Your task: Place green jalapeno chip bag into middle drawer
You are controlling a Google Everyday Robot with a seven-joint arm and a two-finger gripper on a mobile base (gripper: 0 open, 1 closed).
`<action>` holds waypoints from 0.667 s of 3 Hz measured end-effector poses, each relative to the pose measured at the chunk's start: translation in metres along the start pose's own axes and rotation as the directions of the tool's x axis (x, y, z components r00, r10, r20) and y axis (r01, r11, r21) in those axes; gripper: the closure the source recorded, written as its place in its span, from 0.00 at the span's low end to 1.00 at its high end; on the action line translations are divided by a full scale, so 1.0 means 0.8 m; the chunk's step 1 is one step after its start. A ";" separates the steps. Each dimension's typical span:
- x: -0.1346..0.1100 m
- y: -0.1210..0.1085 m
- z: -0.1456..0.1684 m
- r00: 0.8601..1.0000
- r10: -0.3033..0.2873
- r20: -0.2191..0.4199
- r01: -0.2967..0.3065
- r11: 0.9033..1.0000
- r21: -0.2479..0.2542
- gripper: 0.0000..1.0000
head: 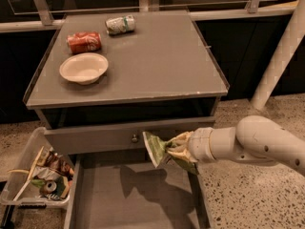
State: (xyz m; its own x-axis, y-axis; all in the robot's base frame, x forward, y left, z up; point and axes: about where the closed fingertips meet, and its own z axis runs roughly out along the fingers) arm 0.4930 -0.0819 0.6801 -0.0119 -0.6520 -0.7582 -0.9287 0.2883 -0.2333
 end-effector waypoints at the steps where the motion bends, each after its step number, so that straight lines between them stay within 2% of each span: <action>1: 0.000 0.000 0.000 1.000 0.000 0.000 0.000 1.000 0.000 1.00; 2: 0.013 0.001 0.017 0.999 0.035 -0.001 -0.035 0.999 -0.015 1.00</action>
Offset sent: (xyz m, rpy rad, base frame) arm 0.0108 0.0038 -0.0379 0.0287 0.0811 -0.0317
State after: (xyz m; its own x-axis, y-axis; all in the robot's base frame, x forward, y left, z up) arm 0.4972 -0.0788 0.6640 -0.0448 -0.6424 -0.7651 -0.9331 0.3004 -0.1976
